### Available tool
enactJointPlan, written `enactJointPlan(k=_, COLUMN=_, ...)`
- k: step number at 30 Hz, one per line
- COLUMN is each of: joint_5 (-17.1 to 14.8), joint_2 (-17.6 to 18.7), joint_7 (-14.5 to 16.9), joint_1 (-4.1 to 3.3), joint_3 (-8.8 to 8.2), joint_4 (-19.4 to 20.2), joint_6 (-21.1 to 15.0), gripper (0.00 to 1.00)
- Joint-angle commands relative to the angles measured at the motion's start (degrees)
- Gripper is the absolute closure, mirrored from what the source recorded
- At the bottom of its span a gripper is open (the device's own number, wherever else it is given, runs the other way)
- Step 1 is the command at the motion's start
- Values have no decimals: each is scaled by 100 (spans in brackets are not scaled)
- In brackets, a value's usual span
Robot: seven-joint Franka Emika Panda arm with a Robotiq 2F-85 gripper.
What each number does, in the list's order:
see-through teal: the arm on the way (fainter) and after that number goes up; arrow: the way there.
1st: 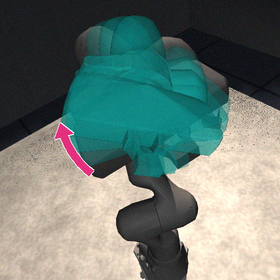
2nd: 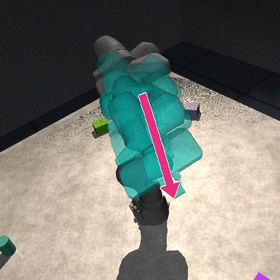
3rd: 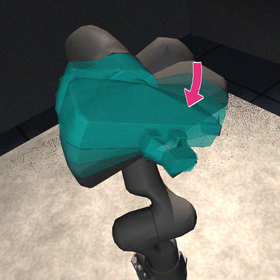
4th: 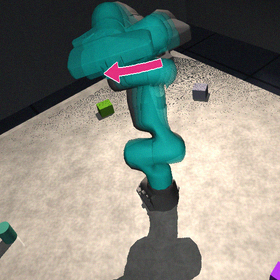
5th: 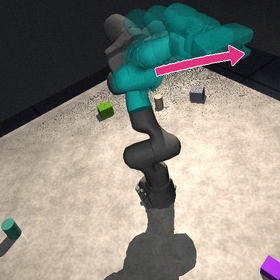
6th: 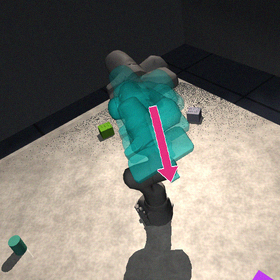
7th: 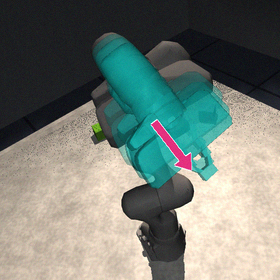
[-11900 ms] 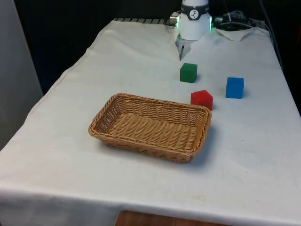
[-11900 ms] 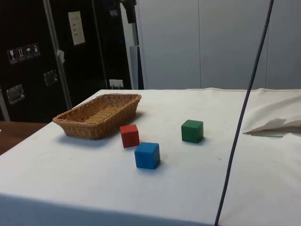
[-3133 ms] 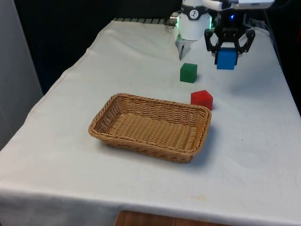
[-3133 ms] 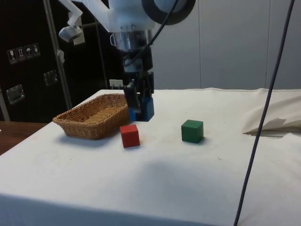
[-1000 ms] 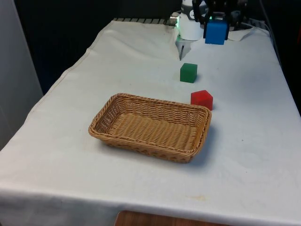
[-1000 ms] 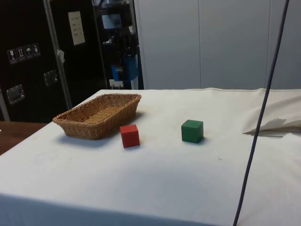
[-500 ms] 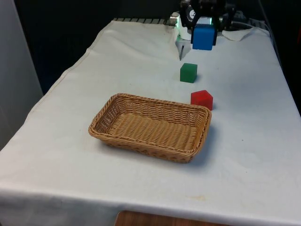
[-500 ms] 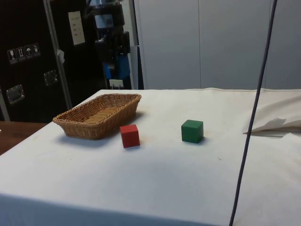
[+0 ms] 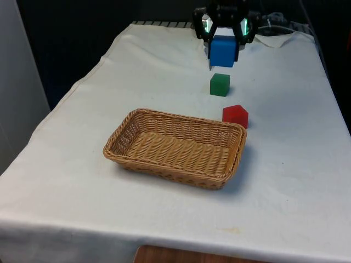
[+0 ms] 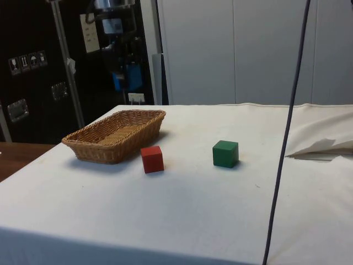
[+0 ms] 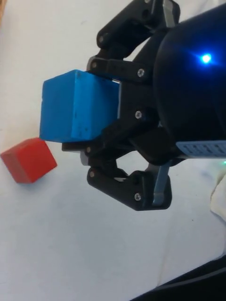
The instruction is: Pick up the blue cube and place it into the basket.
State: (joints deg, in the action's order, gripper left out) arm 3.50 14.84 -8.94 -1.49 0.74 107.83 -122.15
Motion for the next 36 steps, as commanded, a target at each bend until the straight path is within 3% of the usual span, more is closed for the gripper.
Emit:
enactJointPlan(k=1, joint_5=-17, joint_2=69, joint_7=40, joint_1=17, joint_3=-6, joint_4=-103, joint_6=92, gripper=98)
enactJointPlan(k=5, joint_5=0, joint_2=166, joint_7=40, joint_1=0, joint_3=-69, joint_4=-229, joint_6=40, gripper=98)
enactJointPlan(k=13, joint_5=-29, joint_2=579, joint_7=189, joint_1=40, joint_3=-212, joint_4=-751, joint_6=160, gripper=98)
enactJointPlan(k=14, joint_5=0, joint_2=521, joint_7=149, joint_1=11, joint_3=-218, joint_4=-682, joint_6=97, gripper=98)
enactJointPlan(k=15, joint_5=-29, joint_2=625, joint_7=206, joint_1=46, joint_3=-229, joint_4=-802, joint_6=155, gripper=98)
enactJointPlan(k=21, joint_5=-52, joint_2=934, joint_7=315, joint_1=74, joint_3=-344, joint_4=-1123, joint_6=126, gripper=98)
enactJointPlan(k=22, joint_5=-6, joint_2=900, joint_7=269, joint_1=40, joint_3=-361, joint_4=-1077, joint_6=97, gripper=98)
enactJointPlan(k=25, joint_5=-57, joint_2=1100, joint_7=361, joint_1=103, joint_3=-395, joint_4=-1289, joint_6=120, gripper=98)
enactJointPlan(k=30, joint_5=-57, joint_2=1289, joint_7=418, joint_1=132, joint_3=-481, joint_4=-1478, joint_6=109, gripper=98)
enactJointPlan(k=32, joint_5=-17, joint_2=1306, joint_7=390, joint_1=103, joint_3=-516, joint_4=-1490, joint_6=86, gripper=98)
enactJointPlan(k=33, joint_5=-57, joint_2=1352, joint_7=435, joint_1=138, joint_3=-510, joint_4=-1547, joint_6=120, gripper=98)
enactJointPlan(k=36, joint_5=-57, joint_2=1455, joint_7=430, joint_1=149, joint_3=-556, joint_4=-1662, joint_6=138, gripper=98)
